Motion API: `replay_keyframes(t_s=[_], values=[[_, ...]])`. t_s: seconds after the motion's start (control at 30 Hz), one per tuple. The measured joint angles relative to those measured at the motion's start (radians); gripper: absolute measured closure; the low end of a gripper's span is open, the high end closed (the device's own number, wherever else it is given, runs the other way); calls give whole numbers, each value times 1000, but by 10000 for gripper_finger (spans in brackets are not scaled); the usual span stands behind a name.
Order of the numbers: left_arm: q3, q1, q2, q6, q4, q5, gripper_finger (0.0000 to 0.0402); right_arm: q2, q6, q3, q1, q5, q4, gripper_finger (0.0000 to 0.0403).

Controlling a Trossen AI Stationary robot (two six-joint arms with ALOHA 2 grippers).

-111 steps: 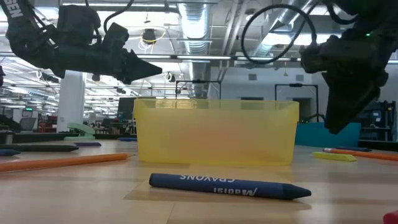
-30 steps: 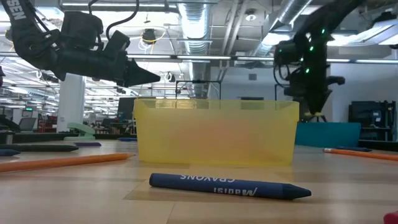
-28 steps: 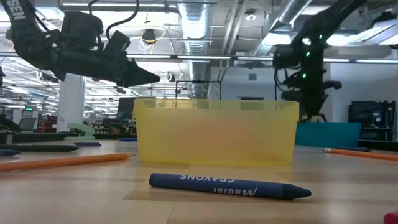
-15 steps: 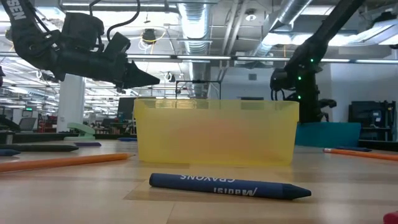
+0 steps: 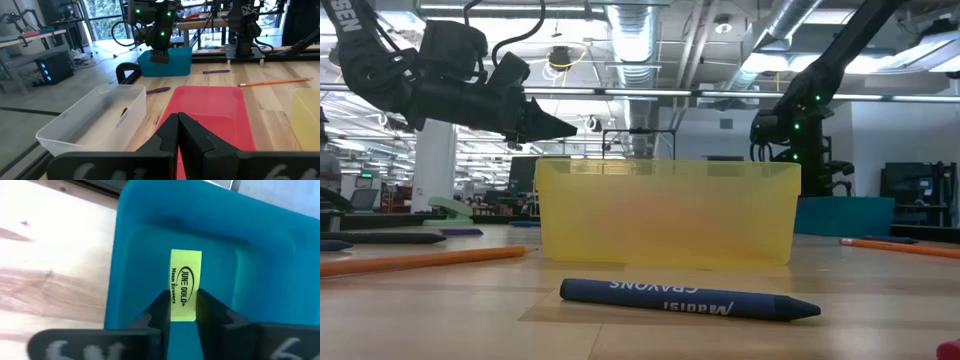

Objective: Sort crayons/erasers/pens/pencils in bins
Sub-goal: Put the green eraser into the blue bin, then put the left black ballpen into the transparent bin

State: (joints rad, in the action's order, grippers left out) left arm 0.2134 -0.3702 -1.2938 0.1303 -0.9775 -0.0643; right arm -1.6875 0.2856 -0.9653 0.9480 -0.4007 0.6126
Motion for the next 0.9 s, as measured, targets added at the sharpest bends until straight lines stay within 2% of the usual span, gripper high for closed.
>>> replay_keyframes(t_s=[0.2, 0.33, 0.47, 0.7, 0.8, 0.9], values=[[0, 0, 0, 0, 1, 0, 401, 0, -7, -26, -4, -9, 38, 263], [0, 0, 0, 0, 4, 0, 401, 1, -40, -77, -4, -26, 84, 260], [0, 0, 0, 0, 22, 0, 401, 1, -84, -126, -6, -21, 122, 290], [0, 0, 0, 0, 37, 19, 401, 54, -149, -150, -36, -11, 158, 388], [0, 0, 0, 0, 37, 20, 401, 100, -169, -150, -53, 49, 130, 395], [0, 0, 0, -7, 37, 20, 401, 124, -195, -152, -69, 164, 65, 392]])
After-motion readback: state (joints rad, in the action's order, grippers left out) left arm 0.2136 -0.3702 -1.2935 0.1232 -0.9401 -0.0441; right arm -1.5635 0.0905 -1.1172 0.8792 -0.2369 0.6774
